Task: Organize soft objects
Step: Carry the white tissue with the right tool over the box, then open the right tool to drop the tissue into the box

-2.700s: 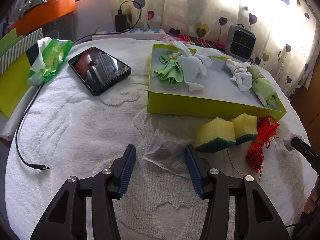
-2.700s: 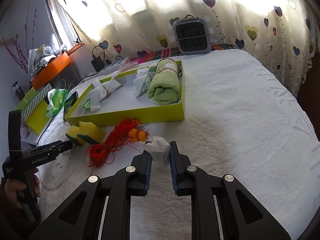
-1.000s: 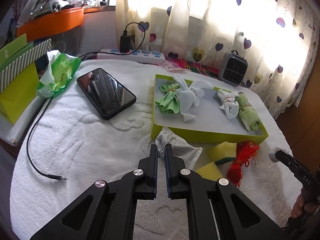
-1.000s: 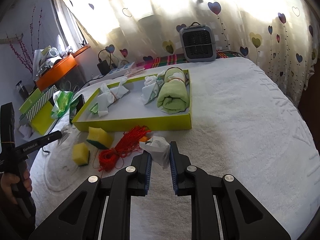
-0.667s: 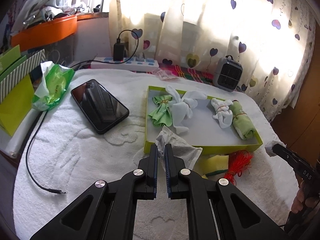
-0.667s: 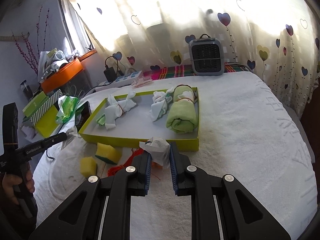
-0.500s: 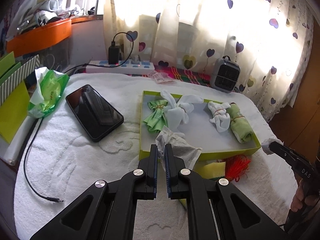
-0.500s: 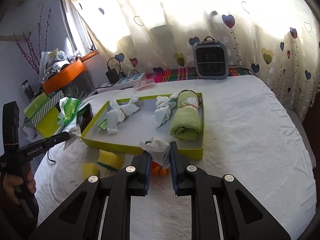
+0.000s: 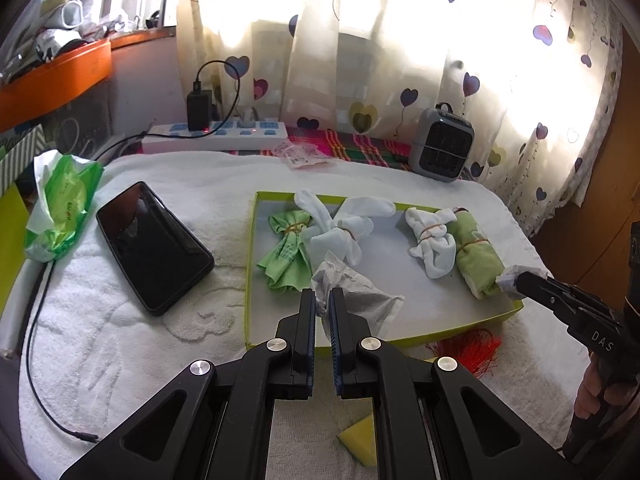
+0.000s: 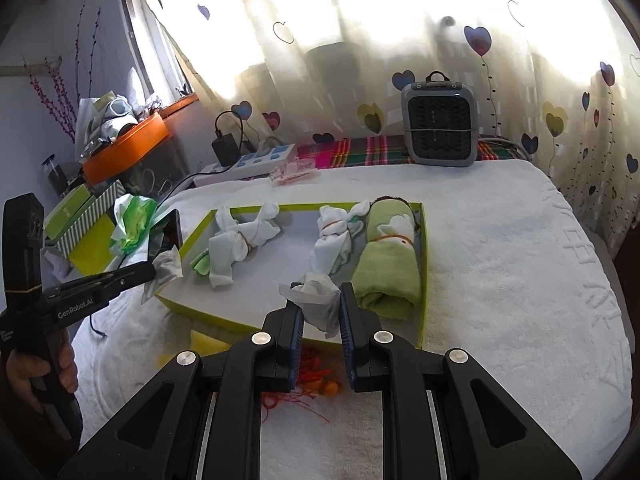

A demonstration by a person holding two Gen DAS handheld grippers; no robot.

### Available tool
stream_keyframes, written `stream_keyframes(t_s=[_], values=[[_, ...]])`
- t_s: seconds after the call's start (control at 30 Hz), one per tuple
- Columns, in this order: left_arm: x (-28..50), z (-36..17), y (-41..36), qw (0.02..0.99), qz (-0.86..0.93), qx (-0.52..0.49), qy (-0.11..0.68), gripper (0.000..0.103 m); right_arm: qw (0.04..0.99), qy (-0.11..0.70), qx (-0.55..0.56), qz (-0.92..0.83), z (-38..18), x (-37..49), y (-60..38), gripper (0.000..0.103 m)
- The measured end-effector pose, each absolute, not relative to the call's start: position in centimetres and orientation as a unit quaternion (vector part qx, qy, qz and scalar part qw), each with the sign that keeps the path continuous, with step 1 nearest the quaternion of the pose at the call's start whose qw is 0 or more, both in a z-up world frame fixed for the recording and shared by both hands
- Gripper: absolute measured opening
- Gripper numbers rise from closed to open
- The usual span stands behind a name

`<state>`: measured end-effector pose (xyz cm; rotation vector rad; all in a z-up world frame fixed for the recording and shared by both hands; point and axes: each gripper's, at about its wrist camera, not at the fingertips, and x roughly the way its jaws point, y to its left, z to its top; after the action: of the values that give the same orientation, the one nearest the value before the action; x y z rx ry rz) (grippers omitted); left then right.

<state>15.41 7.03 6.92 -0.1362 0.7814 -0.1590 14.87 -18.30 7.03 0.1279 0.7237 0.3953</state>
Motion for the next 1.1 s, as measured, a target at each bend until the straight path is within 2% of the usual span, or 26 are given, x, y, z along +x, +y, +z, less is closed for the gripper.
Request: stream_keyframes(t_s=[1.1], values=[[19.3,2.8,4.9,0.902,-0.083,-0.049,0.422,0.007,0.898,0.397,0.010,0.191,3.3,19.6,-15.6,0.018]])
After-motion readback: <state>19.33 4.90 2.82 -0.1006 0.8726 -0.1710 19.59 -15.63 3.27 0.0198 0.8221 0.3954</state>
